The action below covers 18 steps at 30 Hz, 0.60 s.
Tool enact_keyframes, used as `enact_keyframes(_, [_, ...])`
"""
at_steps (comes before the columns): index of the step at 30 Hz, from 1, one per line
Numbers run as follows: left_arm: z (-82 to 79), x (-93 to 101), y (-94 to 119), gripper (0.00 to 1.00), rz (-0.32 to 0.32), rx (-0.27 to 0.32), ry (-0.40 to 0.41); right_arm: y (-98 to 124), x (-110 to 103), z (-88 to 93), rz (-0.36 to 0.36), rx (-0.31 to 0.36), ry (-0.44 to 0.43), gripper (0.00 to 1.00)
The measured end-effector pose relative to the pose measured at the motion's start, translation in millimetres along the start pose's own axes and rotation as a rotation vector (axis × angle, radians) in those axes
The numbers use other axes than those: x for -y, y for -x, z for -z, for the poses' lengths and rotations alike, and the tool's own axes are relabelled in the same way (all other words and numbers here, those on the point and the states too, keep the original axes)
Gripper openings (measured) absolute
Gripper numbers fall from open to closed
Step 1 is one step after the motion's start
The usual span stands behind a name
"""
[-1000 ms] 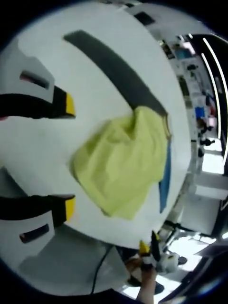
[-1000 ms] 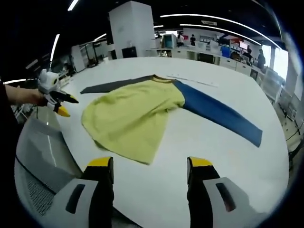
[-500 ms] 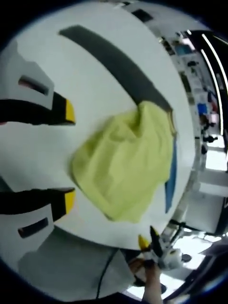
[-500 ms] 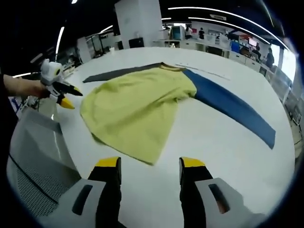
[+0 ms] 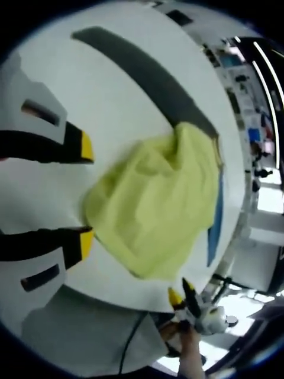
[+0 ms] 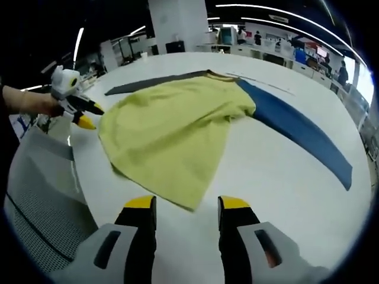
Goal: Fold the garment on the visible template until the final outline fits inside the template.
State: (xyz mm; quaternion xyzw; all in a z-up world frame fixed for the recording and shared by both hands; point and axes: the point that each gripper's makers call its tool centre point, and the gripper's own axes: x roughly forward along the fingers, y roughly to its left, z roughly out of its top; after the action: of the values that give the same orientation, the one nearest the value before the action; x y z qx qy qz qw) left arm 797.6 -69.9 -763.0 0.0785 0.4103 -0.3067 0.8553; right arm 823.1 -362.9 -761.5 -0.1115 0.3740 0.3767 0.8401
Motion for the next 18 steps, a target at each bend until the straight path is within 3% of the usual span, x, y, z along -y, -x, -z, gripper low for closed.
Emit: enact_keyframes(18, [-0.5,1.8,-15,0.27,0.029,-0.029,-0.039,-14,1,6.9,-0.015,-0.024,-0.034,0.33])
